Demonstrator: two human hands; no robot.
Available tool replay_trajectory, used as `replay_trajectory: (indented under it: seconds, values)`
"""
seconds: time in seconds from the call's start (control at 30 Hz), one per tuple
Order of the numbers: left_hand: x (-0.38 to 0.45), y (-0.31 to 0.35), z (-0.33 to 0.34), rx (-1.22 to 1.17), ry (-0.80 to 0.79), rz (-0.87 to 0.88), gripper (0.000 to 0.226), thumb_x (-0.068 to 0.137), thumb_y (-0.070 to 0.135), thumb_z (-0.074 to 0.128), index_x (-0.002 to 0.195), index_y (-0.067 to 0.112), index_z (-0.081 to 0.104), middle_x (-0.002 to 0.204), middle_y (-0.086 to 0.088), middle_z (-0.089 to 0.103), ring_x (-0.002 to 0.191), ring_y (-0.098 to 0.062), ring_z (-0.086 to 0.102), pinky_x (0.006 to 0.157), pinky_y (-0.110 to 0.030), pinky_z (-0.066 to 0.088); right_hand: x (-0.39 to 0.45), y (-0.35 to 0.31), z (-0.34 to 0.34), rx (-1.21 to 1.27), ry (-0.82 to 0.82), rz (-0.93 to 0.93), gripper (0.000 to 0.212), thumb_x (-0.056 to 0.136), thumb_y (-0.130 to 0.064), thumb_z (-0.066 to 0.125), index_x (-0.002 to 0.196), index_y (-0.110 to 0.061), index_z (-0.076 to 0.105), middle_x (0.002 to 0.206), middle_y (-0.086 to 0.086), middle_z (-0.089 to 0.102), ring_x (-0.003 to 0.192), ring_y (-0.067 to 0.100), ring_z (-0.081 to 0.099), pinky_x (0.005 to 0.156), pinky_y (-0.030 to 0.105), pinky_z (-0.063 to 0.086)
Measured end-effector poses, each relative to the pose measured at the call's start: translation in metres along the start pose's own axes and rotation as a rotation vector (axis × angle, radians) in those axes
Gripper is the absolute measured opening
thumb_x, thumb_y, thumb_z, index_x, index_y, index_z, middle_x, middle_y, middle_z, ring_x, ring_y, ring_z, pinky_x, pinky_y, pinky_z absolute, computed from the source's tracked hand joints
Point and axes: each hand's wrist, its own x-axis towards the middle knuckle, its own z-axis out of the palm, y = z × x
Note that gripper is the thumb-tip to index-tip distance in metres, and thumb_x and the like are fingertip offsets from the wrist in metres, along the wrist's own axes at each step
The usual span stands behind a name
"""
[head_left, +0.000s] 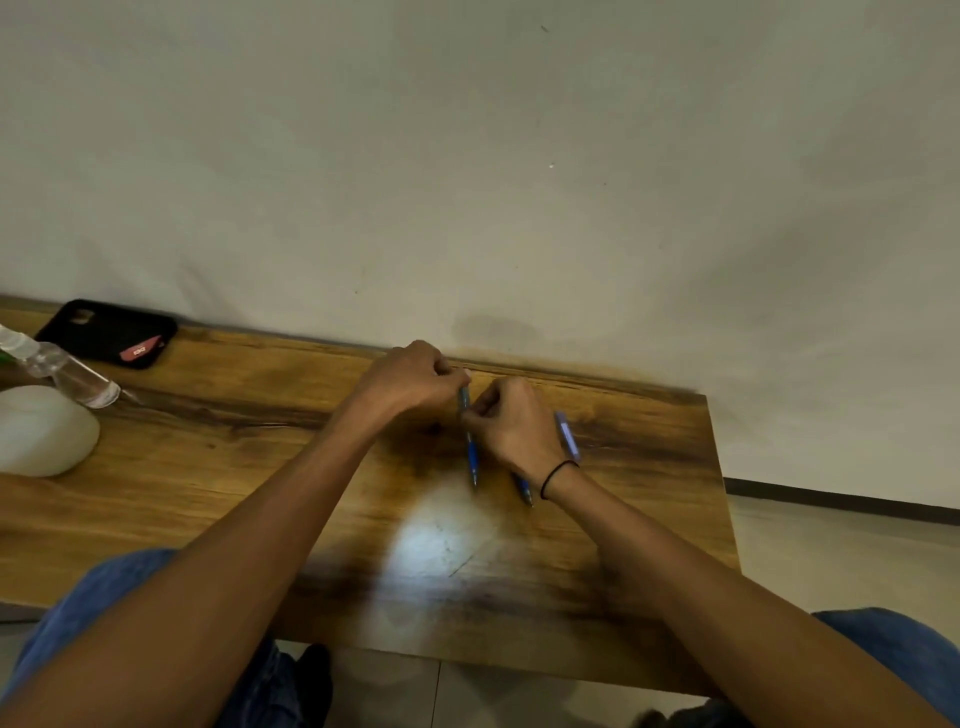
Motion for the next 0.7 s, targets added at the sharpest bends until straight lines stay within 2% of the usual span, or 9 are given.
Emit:
replay_trajectory:
  seconds: [0.07, 0.17, 0.27, 0.37, 0.43, 0.5, 0.57, 0.7]
  values:
    - [-0.001, 0.001, 0.007, -0.191, -0.11, -0.033, 0.034, 0.103, 0.043, 0.065, 0.105, 0.012, 0.077, 0.099, -0.012, 0.079, 0.094, -0.028, 0.078, 0.092, -0.049, 0.063, 0.0, -0.004, -0.004, 0.076, 0.057, 0.003, 0.02, 0.085, -0.025, 0.079, 0.072, -0.01, 0.074, 0.066, 0.004, 0.072, 0.063, 0.015, 0.068, 0.058, 0.039, 0.056]
    - [-0.001, 0.0, 0.014, -0.249, -0.065, 0.002, 0.026, 0.105, 0.033, 0.064, 0.108, 0.011, 0.077, 0.104, -0.013, 0.078, 0.1, -0.029, 0.076, 0.096, -0.052, 0.061, -0.001, -0.005, -0.006, 0.104, 0.061, -0.011, 0.012, 0.088, -0.017, 0.075, 0.078, -0.009, 0.076, 0.069, 0.006, 0.074, 0.064, 0.016, 0.069, 0.057, 0.033, 0.053]
    - [-0.001, -0.002, 0.015, -0.151, -0.017, 0.052, 0.022, 0.106, 0.031, 0.063, 0.111, 0.014, 0.077, 0.104, -0.009, 0.078, 0.1, -0.027, 0.074, 0.096, -0.051, 0.06, 0.002, -0.002, -0.008, 0.142, 0.059, -0.02, 0.009, 0.092, -0.017, 0.073, 0.089, -0.01, 0.077, 0.075, 0.005, 0.076, 0.07, 0.017, 0.073, 0.059, 0.03, 0.056]
    - [-0.001, -0.001, 0.016, 0.007, -0.005, 0.104, 0.022, 0.104, 0.036, 0.065, 0.112, 0.019, 0.075, 0.107, -0.007, 0.077, 0.098, -0.024, 0.073, 0.089, -0.044, 0.061, 0.011, 0.001, -0.015, 0.385, 0.084, 0.033, 0.007, 0.095, -0.013, 0.074, 0.099, -0.008, 0.07, 0.08, 0.011, 0.077, 0.073, 0.022, 0.077, 0.065, 0.04, 0.064]
    - [-0.002, 0.001, 0.019, 0.064, -0.02, 0.152, 0.019, 0.104, 0.036, 0.064, 0.115, 0.023, 0.073, 0.114, -0.006, 0.076, 0.098, -0.022, 0.072, 0.085, -0.041, 0.06, 0.017, 0.003, -0.021, 0.523, 0.041, 0.046, 0.004, 0.098, -0.011, 0.071, 0.097, -0.008, 0.069, 0.085, 0.015, 0.077, 0.074, 0.025, 0.078, 0.066, 0.041, 0.065]
    - [-0.002, 0.002, 0.022, 0.108, -0.032, 0.199, 0.024, 0.105, 0.034, 0.063, 0.126, 0.026, 0.07, 0.123, -0.004, 0.074, 0.105, -0.022, 0.07, 0.086, -0.04, 0.058, 0.02, 0.006, -0.024, 0.521, 0.009, 0.024, 0.008, 0.099, -0.012, 0.071, 0.092, -0.009, 0.069, 0.086, 0.017, 0.076, 0.074, 0.026, 0.079, 0.062, 0.038, 0.065]
    - [-0.002, 0.001, 0.022, 0.136, -0.035, 0.24, 0.028, 0.105, 0.033, 0.062, 0.133, 0.028, 0.067, 0.127, -0.003, 0.073, 0.109, -0.022, 0.07, 0.082, -0.037, 0.054, 0.02, 0.008, -0.025, 0.501, -0.004, 0.018, 0.01, 0.099, -0.013, 0.071, 0.093, -0.006, 0.069, 0.085, 0.018, 0.076, 0.072, 0.026, 0.079, 0.061, 0.04, 0.065]
    - [0.0, 0.0, 0.023, 0.143, -0.017, 0.28, 0.031, 0.106, 0.03, 0.06, 0.137, 0.031, 0.065, 0.127, -0.002, 0.073, 0.102, -0.018, 0.066, 0.074, -0.031, 0.044, 0.024, 0.01, -0.026, 0.483, 0.007, 0.022, 0.011, 0.099, -0.011, 0.07, 0.094, -0.001, 0.068, 0.079, 0.015, 0.077, 0.067, 0.022, 0.078, 0.063, 0.035, 0.064]
